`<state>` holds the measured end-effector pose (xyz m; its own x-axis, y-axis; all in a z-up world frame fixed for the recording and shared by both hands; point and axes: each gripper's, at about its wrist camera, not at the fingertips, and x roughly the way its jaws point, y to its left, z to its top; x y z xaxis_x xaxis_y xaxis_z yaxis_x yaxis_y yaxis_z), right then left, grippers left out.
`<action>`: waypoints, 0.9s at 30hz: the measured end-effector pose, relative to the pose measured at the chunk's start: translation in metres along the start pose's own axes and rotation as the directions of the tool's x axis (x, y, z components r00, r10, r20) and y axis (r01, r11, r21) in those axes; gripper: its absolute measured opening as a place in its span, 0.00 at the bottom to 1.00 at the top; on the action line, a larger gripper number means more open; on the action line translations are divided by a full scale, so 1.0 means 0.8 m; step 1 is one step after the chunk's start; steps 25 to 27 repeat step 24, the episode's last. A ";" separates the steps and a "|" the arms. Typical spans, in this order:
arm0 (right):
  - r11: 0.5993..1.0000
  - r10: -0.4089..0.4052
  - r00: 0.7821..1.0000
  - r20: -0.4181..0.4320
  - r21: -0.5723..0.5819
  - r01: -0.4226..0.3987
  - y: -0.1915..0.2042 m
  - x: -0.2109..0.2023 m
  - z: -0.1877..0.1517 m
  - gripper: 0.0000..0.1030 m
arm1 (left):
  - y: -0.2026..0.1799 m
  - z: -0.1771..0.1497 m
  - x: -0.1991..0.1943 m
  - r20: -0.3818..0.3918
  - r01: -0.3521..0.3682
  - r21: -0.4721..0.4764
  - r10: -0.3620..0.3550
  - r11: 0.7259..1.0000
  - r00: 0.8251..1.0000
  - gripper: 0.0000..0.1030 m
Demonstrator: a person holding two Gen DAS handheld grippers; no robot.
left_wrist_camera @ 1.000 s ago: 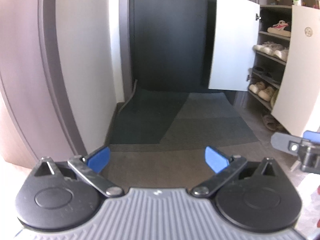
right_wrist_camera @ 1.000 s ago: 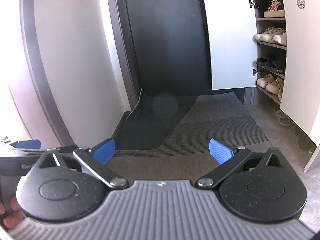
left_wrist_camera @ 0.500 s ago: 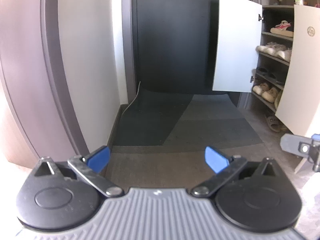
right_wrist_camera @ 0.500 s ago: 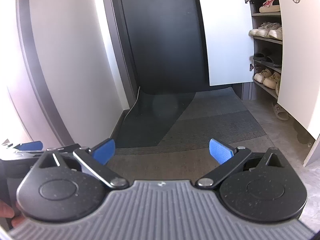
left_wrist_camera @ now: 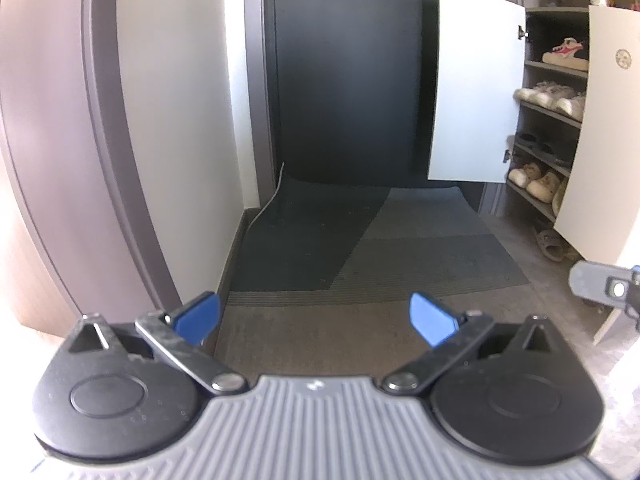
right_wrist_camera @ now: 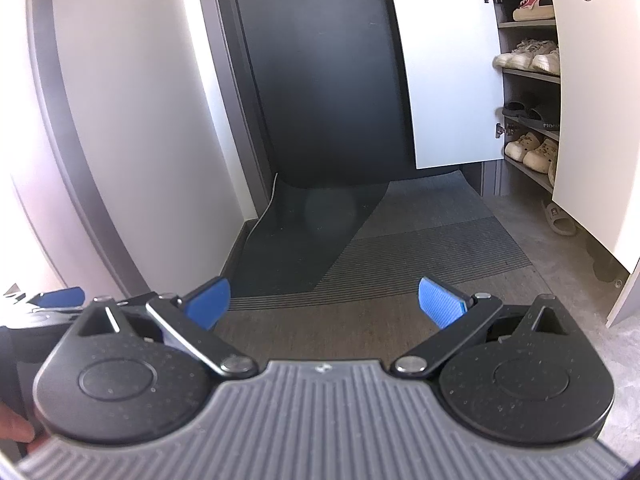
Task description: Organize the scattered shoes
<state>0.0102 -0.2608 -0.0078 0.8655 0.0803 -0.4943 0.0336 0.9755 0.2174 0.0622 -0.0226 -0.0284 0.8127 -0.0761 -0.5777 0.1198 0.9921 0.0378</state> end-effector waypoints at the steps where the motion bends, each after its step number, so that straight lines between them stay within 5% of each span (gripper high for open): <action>1: 1.000 -0.001 1.000 0.000 0.001 0.001 0.000 0.000 0.000 1.00 | 0.000 0.000 0.000 -0.001 0.002 0.001 -0.002 1.000 1.000 1.00; 27: 1.000 -0.002 1.000 -0.001 -0.003 0.002 0.000 -0.002 0.000 1.00 | 0.005 -0.001 -0.001 0.007 0.024 -0.011 -0.023 1.000 1.000 1.00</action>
